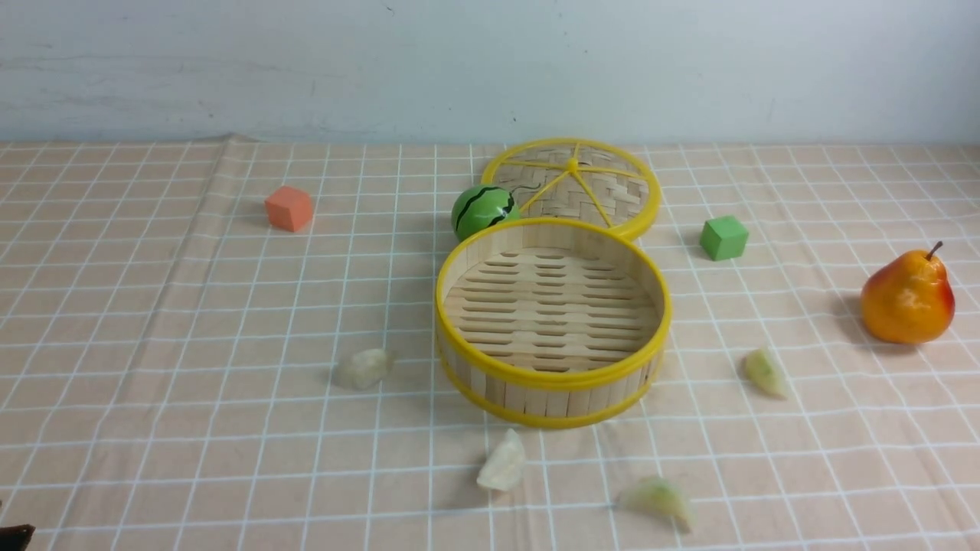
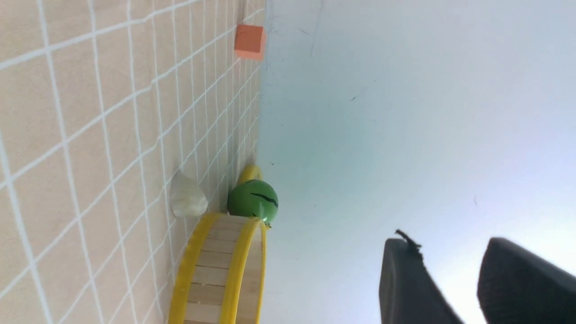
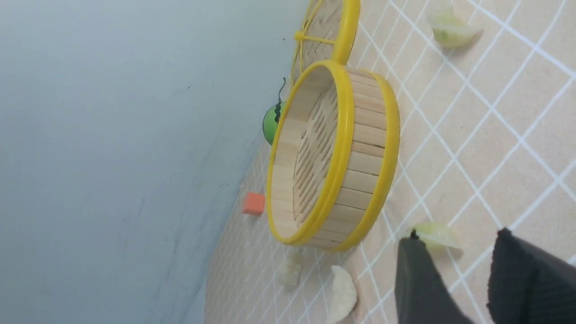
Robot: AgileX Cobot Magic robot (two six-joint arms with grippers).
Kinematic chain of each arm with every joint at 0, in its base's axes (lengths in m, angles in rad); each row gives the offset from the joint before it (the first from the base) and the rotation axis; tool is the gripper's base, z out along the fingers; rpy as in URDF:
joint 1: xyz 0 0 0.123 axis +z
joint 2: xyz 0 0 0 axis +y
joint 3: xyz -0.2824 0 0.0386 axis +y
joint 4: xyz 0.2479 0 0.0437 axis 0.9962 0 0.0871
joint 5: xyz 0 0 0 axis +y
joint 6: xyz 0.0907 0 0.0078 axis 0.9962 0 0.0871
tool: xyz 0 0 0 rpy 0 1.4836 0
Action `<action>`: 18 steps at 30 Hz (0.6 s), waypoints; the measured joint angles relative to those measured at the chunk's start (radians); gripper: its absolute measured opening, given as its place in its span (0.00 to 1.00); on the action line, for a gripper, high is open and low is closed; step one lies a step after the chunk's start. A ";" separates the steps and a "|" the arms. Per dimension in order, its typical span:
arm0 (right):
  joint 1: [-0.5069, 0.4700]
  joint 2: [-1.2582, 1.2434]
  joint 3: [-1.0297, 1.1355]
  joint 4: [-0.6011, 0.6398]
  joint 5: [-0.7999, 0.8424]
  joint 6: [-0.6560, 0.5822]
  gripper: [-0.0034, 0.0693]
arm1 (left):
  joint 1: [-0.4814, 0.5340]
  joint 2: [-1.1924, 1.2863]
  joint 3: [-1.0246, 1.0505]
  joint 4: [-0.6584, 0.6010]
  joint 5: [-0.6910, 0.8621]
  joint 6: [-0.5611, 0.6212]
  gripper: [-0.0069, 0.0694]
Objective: Put the dumplings into the steamer on the table with the brown tablecloth.
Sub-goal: 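Reach for and grasp a dumpling on the table with the left gripper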
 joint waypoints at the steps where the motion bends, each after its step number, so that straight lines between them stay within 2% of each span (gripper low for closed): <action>1: 0.000 0.000 -0.007 0.000 0.019 -0.066 0.38 | 0.000 0.000 -0.021 0.002 0.000 0.048 0.40; 4: 0.000 0.000 -0.058 -0.003 0.057 -0.233 0.37 | 0.000 0.002 -0.095 0.003 0.021 0.212 0.37; 6: 0.000 0.025 -0.125 -0.018 0.064 -0.347 0.32 | 0.000 0.044 -0.178 0.012 0.088 0.374 0.29; 7: 0.000 0.055 -0.157 -0.031 0.063 -0.386 0.29 | 0.000 0.085 -0.222 0.021 0.126 0.460 0.24; 8: 0.000 0.062 -0.157 -0.035 0.063 -0.386 0.28 | 0.000 0.095 -0.232 0.021 0.126 0.477 0.23; 9: 0.000 0.121 -0.212 -0.065 0.058 -0.431 0.21 | 0.000 0.185 -0.304 0.041 0.196 0.613 0.13; 10: 0.000 0.192 -0.257 -0.106 0.056 -0.471 0.15 | 0.000 0.264 -0.374 0.062 0.255 0.708 0.07; 11: 0.000 0.237 -0.290 -0.131 0.056 -0.491 0.10 | 0.000 0.322 -0.425 0.077 0.298 0.765 0.07; 12: 0.000 0.248 -0.308 -0.137 0.057 -0.501 0.09 | 0.000 0.336 -0.453 0.086 0.321 0.776 0.07; 13: 0.000 0.353 -0.384 -0.195 0.076 -0.537 0.03 | 0.000 0.470 -0.566 0.123 0.422 0.872 0.07; 17: 0.006 0.565 -0.584 -0.307 0.200 -0.608 0.02 | -0.038 0.741 -0.832 0.240 0.689 0.939 0.07; 18: 0.009 0.575 -0.594 -0.312 0.218 -0.609 0.02 | -0.043 0.754 -0.859 0.248 0.703 0.940 0.07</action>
